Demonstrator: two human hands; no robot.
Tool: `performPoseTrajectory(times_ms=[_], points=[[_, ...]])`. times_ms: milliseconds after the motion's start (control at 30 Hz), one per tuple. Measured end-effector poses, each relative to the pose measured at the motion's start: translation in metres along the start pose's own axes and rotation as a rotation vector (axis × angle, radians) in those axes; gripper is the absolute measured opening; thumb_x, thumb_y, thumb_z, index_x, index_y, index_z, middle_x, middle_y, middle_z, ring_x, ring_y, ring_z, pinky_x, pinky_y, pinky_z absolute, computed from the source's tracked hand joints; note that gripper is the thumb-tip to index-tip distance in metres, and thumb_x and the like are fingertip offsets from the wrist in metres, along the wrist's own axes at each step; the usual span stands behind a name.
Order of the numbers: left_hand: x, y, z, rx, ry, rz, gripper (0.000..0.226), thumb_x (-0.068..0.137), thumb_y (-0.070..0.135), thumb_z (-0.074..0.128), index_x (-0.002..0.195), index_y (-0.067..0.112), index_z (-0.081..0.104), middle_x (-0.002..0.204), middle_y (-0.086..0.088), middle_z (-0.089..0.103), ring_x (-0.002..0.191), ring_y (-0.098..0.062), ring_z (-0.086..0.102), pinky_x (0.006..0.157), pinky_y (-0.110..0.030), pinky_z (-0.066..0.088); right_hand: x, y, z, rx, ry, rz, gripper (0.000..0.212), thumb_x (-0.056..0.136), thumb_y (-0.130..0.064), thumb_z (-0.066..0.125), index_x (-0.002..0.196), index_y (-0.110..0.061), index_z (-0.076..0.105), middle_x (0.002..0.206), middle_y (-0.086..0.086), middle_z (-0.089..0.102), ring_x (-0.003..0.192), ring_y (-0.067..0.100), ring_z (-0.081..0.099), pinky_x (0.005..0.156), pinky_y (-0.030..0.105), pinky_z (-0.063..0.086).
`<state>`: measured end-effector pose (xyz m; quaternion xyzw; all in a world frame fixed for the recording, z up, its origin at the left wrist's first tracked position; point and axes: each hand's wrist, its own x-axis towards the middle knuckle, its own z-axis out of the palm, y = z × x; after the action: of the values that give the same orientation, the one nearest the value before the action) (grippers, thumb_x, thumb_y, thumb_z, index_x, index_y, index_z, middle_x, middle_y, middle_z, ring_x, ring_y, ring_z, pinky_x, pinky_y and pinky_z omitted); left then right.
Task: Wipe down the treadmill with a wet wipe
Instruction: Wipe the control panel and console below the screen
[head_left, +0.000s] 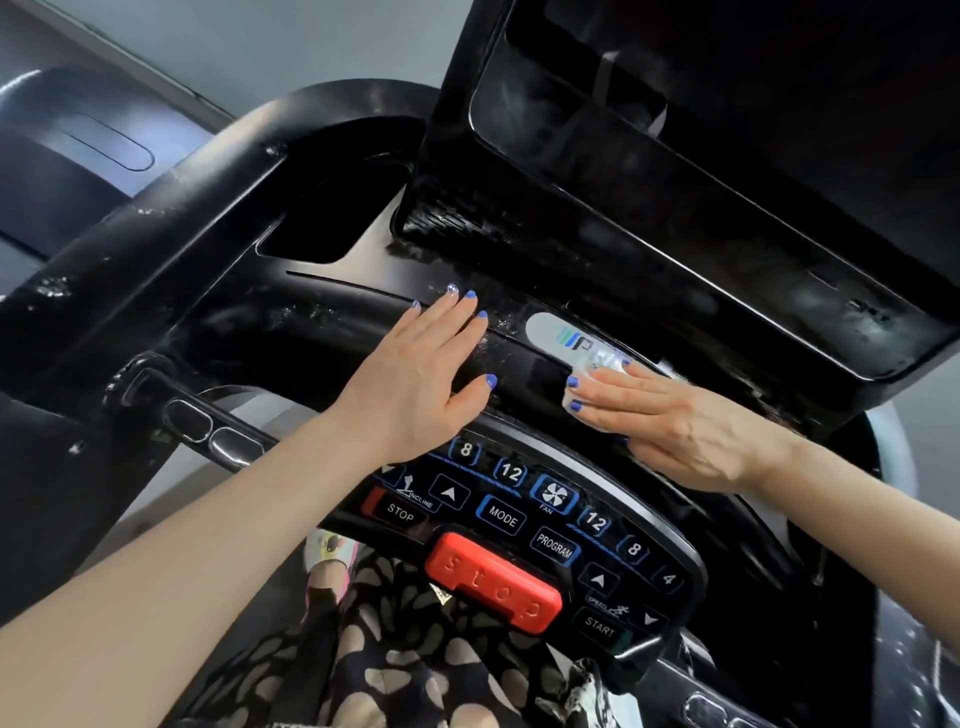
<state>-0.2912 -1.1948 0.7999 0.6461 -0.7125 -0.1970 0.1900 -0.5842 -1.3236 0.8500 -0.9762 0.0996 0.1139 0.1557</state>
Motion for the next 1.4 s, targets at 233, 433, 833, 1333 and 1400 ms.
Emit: performPoseTrajectory(times_ms=[233, 433, 833, 1333, 1400], points=[[0.0, -0.012, -0.006, -0.102, -0.074, -0.003, 0.083, 0.093, 0.063, 0.008, 0.161, 0.015, 0.018, 0.169, 0.005, 0.004, 0.153, -0.002, -0.01, 0.12, -0.022, -0.011, 0.043, -0.02, 0.008, 0.203, 0.152, 0.267, 0.057, 0.101, -0.016, 0.03, 0.158, -0.021, 0.024, 0.166, -0.009, 0.014, 0.154, 0.006, 0.007, 0.127, 0.034, 0.002], [-0.003, -0.044, -0.013, -0.106, -0.043, -0.102, 0.086, 0.093, 0.068, 0.003, 0.161, 0.017, 0.012, 0.169, 0.007, 0.0, 0.153, -0.002, -0.011, 0.125, -0.029, -0.006, 0.025, -0.022, 0.023, 0.292, 0.318, 0.489, 0.055, 0.102, -0.014, 0.038, 0.155, -0.027, 0.027, 0.165, -0.013, 0.015, 0.154, 0.004, 0.009, 0.127, 0.029, 0.002], [-0.006, -0.063, -0.007, -0.079, -0.028, 0.002, 0.092, 0.091, 0.076, -0.007, 0.162, 0.018, 0.009, 0.169, 0.006, -0.003, 0.153, -0.003, -0.015, 0.124, -0.031, -0.008, 0.064, -0.018, 0.011, 0.047, 0.497, 0.431, 0.033, 0.096, -0.008, 0.064, 0.128, -0.012, 0.07, 0.147, 0.005, 0.054, 0.136, 0.022, 0.05, 0.112, 0.038, 0.043], [-0.013, -0.083, 0.002, 0.094, 0.023, 0.001, 0.068, 0.1, 0.06, 0.011, 0.158, 0.028, -0.002, 0.169, 0.001, -0.007, 0.155, -0.015, -0.011, 0.124, -0.039, -0.005, 0.112, -0.033, -0.006, 0.102, 0.101, 0.191, 0.059, 0.108, -0.045, 0.017, 0.16, -0.018, 0.025, 0.168, -0.006, 0.01, 0.155, 0.007, -0.001, 0.125, 0.034, -0.006], [-0.014, -0.084, 0.004, 0.102, 0.03, 0.004, 0.069, 0.1, 0.06, 0.012, 0.159, 0.028, -0.002, 0.169, 0.001, -0.008, 0.156, -0.016, -0.011, 0.124, -0.04, -0.005, 0.089, -0.028, -0.006, 0.084, 0.067, 0.148, 0.054, 0.109, -0.036, 0.026, 0.159, -0.016, 0.026, 0.169, -0.002, 0.011, 0.156, 0.014, 0.003, 0.127, 0.04, 0.0]])
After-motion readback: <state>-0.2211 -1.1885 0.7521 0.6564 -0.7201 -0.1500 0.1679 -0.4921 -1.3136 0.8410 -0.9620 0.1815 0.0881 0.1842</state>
